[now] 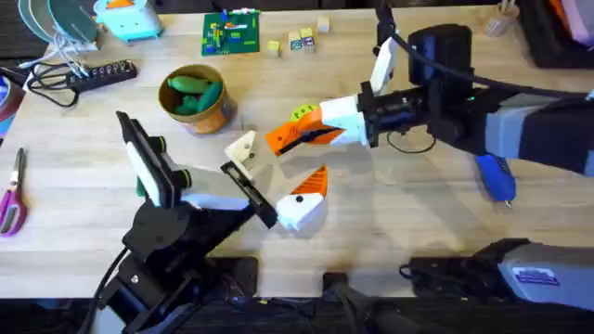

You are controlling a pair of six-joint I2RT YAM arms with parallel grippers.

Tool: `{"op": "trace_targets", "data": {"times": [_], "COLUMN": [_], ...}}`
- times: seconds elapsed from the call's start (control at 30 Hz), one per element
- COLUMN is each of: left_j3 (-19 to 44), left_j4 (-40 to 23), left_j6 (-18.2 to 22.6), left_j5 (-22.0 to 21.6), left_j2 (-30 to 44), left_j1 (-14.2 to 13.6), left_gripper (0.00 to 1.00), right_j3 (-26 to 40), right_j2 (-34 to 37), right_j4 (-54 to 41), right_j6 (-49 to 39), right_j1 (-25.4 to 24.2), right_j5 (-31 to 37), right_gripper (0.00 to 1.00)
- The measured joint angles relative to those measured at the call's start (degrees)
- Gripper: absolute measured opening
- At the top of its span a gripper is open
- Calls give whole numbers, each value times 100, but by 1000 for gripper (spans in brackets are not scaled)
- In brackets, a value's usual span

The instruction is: Pick up the gripper from the table and insert it into the empty holder that is missing its gripper. Then pick up a screw, insert it into the mounting hole, and use the screwdriver to tighten it. Finally, clean up the table by picking up the vegetable and placing it into the bucket.

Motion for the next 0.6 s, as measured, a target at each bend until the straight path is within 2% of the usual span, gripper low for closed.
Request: {"op": "trace_targets", "data": {"times": [0.33, 0.6], "left_j3": [0, 0], "left_j4": [0, -2], "left_j6": [1, -1], "left_j5": [0, -50], "left_j2": [-1, 1], "left_j1": [0, 7], "left_gripper": [975, 975], "right_j3": [0, 0], "right_j2": [72, 332], "right_j4": [411, 1020], "right_j6": [251, 572], "right_j1": [73, 354], "right_j5": [-213, -253], "right_gripper": [9, 9]}}
